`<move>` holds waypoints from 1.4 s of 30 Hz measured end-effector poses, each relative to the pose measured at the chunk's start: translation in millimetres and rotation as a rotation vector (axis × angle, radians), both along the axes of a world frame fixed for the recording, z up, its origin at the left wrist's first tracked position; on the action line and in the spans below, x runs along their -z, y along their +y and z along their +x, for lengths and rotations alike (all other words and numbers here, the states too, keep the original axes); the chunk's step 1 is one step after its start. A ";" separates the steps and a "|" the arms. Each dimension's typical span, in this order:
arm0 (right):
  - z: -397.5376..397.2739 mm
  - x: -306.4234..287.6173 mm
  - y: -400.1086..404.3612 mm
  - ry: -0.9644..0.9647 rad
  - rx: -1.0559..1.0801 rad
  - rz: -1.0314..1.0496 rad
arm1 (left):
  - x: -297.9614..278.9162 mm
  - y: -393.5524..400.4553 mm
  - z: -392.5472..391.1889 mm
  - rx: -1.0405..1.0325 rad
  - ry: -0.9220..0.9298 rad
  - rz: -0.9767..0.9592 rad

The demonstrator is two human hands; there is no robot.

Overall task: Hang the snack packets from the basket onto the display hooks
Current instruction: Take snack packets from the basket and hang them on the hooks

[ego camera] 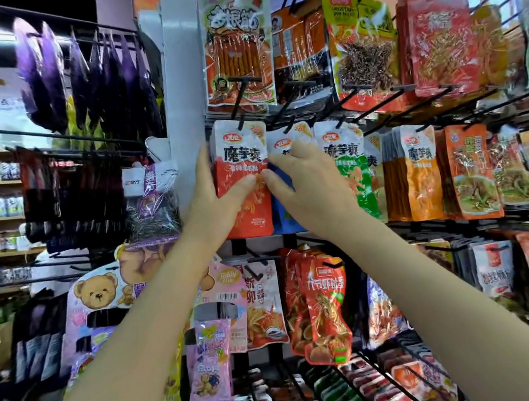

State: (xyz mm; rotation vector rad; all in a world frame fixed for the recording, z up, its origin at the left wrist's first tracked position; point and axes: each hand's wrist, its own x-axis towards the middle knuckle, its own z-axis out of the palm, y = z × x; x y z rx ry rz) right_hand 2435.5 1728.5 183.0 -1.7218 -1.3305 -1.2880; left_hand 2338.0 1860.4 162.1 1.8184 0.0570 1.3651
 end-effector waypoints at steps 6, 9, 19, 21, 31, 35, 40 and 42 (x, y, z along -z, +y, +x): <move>5.6 7.1 2.7 0.087 -0.110 0.055 | 5.9 2.0 10.6 0.117 0.016 -0.161; 9.7 17.5 4.0 0.028 -0.132 0.102 | 11.1 0.9 15.6 0.115 0.024 -0.164; 15.3 6.0 -25.4 0.246 -0.250 0.202 | 10.8 0.2 8.7 0.031 -0.009 -0.162; 20.6 6.2 -25.5 0.243 -0.144 0.208 | 11.4 -4.0 4.2 -0.098 -0.004 -0.060; 22.7 3.0 -21.6 0.543 -0.161 -0.002 | 12.0 -3.9 17.2 -0.178 -0.024 0.034; 25.5 9.3 -21.2 0.633 -0.286 0.008 | 13.0 -1.8 16.6 -0.118 -0.015 -0.078; 28.8 10.2 -22.6 0.647 -0.279 -0.025 | 13.1 -0.9 15.9 -0.062 -0.026 -0.151; 29.0 7.8 -23.8 0.698 -0.300 -0.031 | 12.6 -3.1 17.9 -0.064 -0.036 -0.154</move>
